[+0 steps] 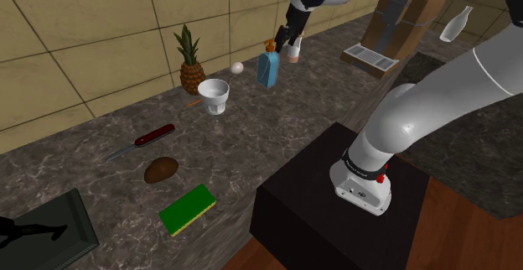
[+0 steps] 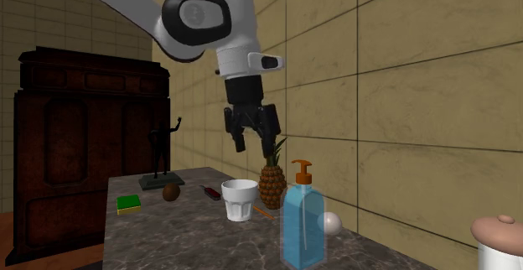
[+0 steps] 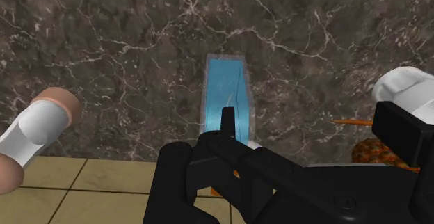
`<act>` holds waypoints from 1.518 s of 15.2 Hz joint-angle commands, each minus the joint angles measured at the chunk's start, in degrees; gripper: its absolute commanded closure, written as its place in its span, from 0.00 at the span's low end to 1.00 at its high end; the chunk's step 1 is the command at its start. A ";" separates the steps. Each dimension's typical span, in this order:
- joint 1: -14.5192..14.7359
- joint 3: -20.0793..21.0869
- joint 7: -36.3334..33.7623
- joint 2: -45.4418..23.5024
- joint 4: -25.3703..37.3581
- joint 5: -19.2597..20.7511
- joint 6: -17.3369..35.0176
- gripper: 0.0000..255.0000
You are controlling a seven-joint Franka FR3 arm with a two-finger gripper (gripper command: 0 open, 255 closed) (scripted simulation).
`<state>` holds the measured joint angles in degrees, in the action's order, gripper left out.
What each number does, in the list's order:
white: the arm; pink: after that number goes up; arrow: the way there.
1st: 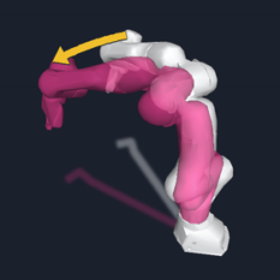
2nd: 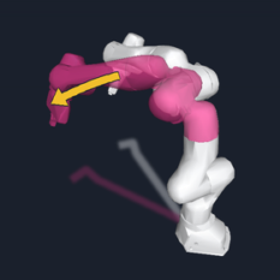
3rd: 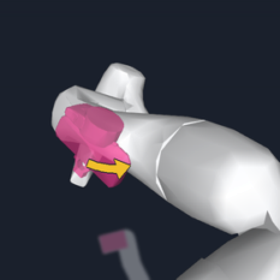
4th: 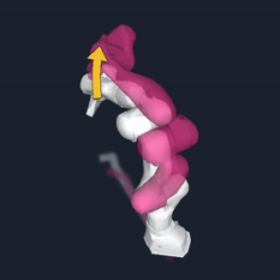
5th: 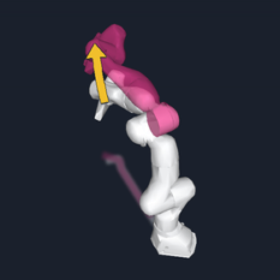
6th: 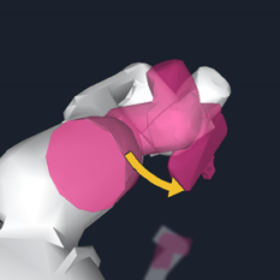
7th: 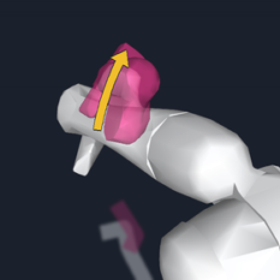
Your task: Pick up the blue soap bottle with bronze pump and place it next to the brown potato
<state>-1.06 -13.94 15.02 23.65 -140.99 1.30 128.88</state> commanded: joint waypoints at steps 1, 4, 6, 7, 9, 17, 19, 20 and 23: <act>0.43 -2.08 2.49 -3.99 0.96 -1.87 3.77 0.00; 1.55 -5.06 6.97 -10.52 3.29 -6.28 8.55 0.00; 2.37 -6.90 10.65 -15.11 5.33 -10.31 11.17 0.00; 2.68 -7.67 12.71 -17.47 6.51 -12.68 12.28 0.00; 2.71 -7.59 13.10 -18.14 6.41 -13.23 12.97 0.00; 3.46 -7.50 15.95 -22.79 6.10 -17.32 17.35 0.00; 3.46 -7.50 15.95 -22.80 6.11 -17.33 17.35 0.00; 3.46 -7.50 15.95 -22.80 6.11 -17.33 17.35 0.00; 3.46 -7.50 15.95 -22.79 6.11 -17.32 17.34 0.00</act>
<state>2.39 -21.44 30.97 0.86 -134.88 -16.02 146.21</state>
